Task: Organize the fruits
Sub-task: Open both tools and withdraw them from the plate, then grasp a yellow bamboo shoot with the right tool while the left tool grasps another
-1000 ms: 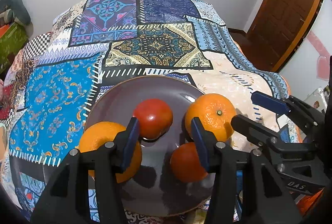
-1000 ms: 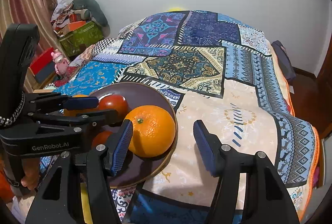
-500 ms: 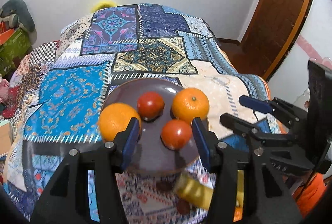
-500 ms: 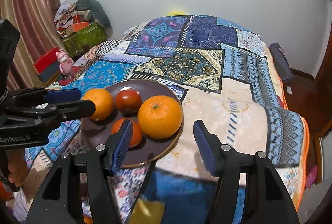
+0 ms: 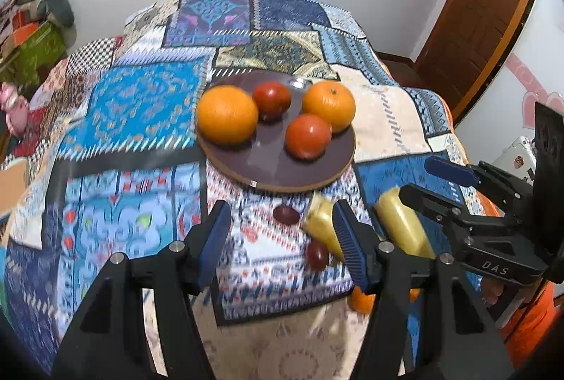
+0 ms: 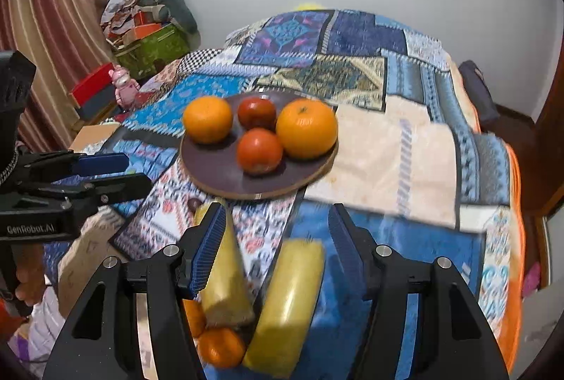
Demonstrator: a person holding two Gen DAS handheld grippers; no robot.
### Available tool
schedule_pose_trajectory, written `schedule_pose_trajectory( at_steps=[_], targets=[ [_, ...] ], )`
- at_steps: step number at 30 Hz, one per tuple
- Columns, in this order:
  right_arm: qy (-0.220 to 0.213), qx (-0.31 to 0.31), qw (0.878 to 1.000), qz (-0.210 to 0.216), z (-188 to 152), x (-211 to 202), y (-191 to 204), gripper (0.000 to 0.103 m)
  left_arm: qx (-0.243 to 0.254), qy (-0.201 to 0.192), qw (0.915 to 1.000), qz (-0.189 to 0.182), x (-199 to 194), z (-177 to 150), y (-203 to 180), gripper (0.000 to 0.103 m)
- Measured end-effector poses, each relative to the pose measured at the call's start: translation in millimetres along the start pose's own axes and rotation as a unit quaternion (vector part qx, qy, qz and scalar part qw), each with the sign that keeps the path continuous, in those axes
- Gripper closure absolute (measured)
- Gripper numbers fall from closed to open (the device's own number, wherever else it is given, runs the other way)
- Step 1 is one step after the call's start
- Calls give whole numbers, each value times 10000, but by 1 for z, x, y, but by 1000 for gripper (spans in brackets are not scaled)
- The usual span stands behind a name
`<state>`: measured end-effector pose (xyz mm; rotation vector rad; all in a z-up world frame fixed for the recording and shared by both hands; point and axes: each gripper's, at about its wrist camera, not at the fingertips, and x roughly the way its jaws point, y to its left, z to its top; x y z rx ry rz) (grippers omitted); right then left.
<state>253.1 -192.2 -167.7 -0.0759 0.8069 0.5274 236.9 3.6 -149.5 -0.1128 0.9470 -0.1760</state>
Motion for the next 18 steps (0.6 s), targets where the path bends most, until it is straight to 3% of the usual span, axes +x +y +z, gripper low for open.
schedule_pose_trajectory(
  at_steps=[4, 8, 18],
  targets=[
    [168, 153, 9997, 87, -20, 4, 0, 46, -6, 1, 10000, 45, -5, -14, 2, 43],
    [319, 106, 9993, -134, -38, 10, 0, 46, 76, 16, 9999, 115, -5, -26, -2, 43],
    [372, 218, 9989, -165, -49, 9, -8, 51, 85, 187, 9997, -92, 6, -41, -17, 43]
  ],
)
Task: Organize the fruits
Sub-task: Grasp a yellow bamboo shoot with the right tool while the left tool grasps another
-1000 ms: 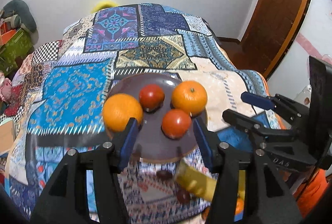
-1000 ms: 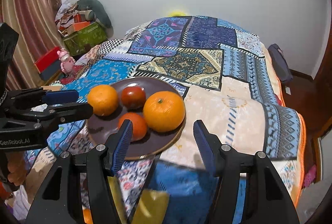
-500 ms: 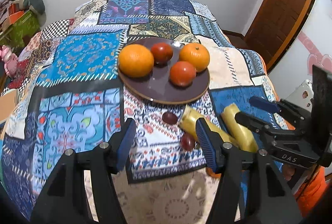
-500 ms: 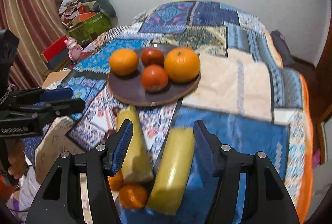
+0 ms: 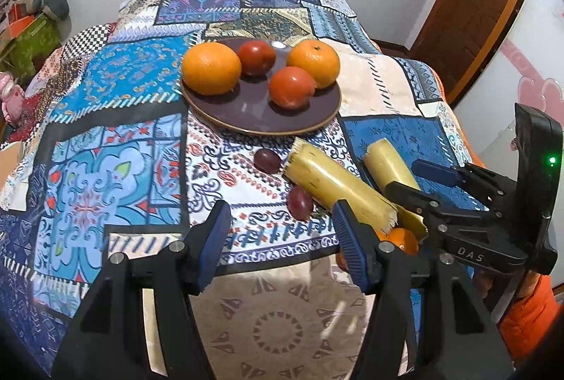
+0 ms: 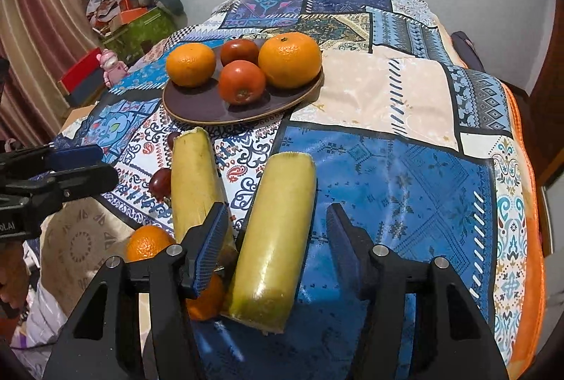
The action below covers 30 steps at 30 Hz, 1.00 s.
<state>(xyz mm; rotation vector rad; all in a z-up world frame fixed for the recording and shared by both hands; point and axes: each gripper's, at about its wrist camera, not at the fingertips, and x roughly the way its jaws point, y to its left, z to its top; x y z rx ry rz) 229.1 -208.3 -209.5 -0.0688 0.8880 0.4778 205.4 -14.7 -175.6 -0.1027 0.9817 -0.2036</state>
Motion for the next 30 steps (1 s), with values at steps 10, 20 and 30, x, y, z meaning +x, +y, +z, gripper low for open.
schedule_pose_trajectory(
  at_steps=[10, 20, 30],
  targets=[
    [102, 164, 9997, 155, -5, 11, -6, 59, -14, 70, 10000, -56, 8, -2, -8, 43],
    [43, 69, 9997, 242, -4, 13, -6, 66, -25, 125, 9998, -126, 12, -1, -16, 43],
    [-165, 219, 9994, 217, -2, -2, -18, 67, -85, 295, 9979, -575, 26, 7, -40, 43]
  ],
)
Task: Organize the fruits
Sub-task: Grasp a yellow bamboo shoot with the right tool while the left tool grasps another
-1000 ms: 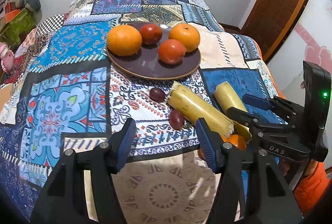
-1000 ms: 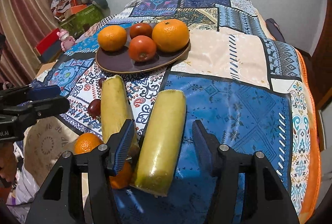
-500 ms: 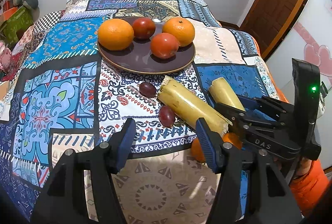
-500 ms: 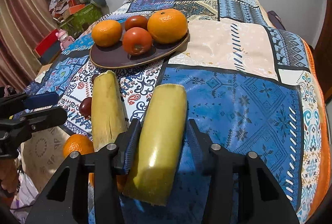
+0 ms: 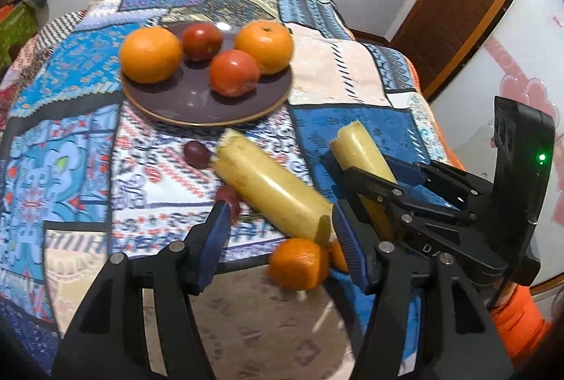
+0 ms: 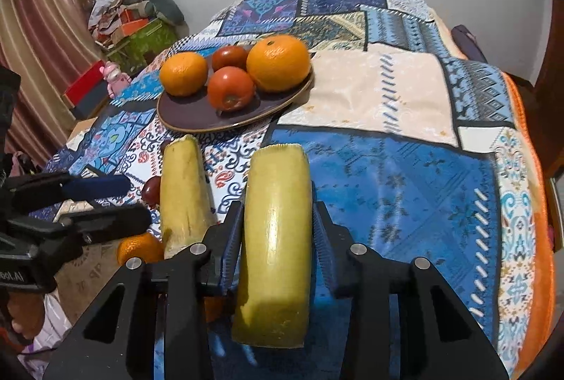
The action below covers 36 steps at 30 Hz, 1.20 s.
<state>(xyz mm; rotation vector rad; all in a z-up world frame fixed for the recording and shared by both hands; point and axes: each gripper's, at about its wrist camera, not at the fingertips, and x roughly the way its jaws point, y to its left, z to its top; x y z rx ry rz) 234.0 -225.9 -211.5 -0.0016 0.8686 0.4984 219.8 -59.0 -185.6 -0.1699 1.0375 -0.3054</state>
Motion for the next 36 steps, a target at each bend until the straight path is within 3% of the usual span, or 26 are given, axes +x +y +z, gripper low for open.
schedule_pose_trajectory(
  at_steps=[5, 11, 19, 32, 36],
  targets=[
    [-48, -15, 9999, -127, 2, -6, -9, 67, -3, 207, 9997, -142, 14, 1, -10, 51],
    [73, -24, 9999, -96, -1, 0, -13, 68, -322, 298, 9989, -172, 24, 6, -1, 50],
    [109, -84, 9998, -132, -6, 3, -11, 68, -463, 281, 9984, 134, 43, 18, -1, 39],
    [278, -43, 9994, -225, -19, -1, -20, 68, -124, 342, 9980, 513, 67, 24, -17, 35],
    [239, 85, 9996, -122, -19, -2, -24, 68, 190, 251, 9978, 577, 63, 20, -26, 43]
  ],
)
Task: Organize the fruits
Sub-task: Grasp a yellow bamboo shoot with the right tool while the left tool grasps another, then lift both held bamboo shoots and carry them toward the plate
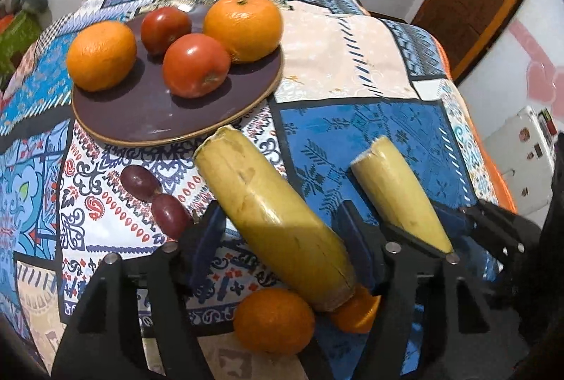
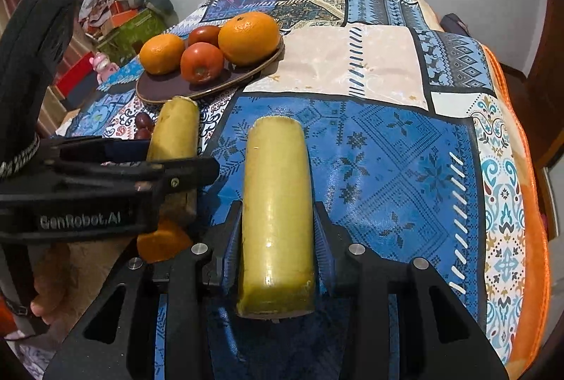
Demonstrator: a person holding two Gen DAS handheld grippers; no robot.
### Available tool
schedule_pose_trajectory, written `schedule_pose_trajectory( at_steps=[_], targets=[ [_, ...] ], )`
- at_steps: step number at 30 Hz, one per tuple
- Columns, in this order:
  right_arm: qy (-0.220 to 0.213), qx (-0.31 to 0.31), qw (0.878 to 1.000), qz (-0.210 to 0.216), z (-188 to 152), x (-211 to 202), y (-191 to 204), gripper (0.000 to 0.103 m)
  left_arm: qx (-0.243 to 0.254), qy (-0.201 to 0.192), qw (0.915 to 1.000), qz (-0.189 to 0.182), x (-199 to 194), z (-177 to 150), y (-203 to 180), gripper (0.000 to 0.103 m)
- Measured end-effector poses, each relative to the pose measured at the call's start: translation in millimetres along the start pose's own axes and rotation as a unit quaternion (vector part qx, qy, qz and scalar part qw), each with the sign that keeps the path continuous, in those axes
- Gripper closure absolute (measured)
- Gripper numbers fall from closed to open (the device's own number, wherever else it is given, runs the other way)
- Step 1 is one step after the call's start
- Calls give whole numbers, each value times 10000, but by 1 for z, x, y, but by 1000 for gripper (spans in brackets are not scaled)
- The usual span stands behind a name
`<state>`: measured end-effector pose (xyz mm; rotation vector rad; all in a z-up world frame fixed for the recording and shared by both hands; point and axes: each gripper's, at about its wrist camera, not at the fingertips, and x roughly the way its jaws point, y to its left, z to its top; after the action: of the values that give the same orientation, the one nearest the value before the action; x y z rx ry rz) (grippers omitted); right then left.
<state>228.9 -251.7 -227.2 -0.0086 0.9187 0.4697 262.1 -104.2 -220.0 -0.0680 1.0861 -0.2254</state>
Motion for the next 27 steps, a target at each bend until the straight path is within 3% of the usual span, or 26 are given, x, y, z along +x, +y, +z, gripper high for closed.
schedule_pose_trajectory(
  at_steps=[6, 11, 14, 19, 27],
  targets=[
    [-38, 80, 10000, -42, 0, -3, -3, 69, 382, -117, 9991, -127, -10, 1, -6, 59],
    [-27, 157, 9999, -50, 1, -2, -8, 68, 434, -7, 9989, -162, -6, 3, -1, 60],
    [-28, 141, 9999, -84, 1, -1, -6, 68, 398, 251, 9988, -142, 7, 4, -3, 58],
    [-12, 156, 9998, -92, 1, 1, -6, 68, 578, 211, 9980, 136, 13, 5, -16, 55],
    [-46, 322, 9995, -44, 5, -5, -11, 69, 305, 201, 9992, 142, 4, 8, -8, 65]
  ],
)
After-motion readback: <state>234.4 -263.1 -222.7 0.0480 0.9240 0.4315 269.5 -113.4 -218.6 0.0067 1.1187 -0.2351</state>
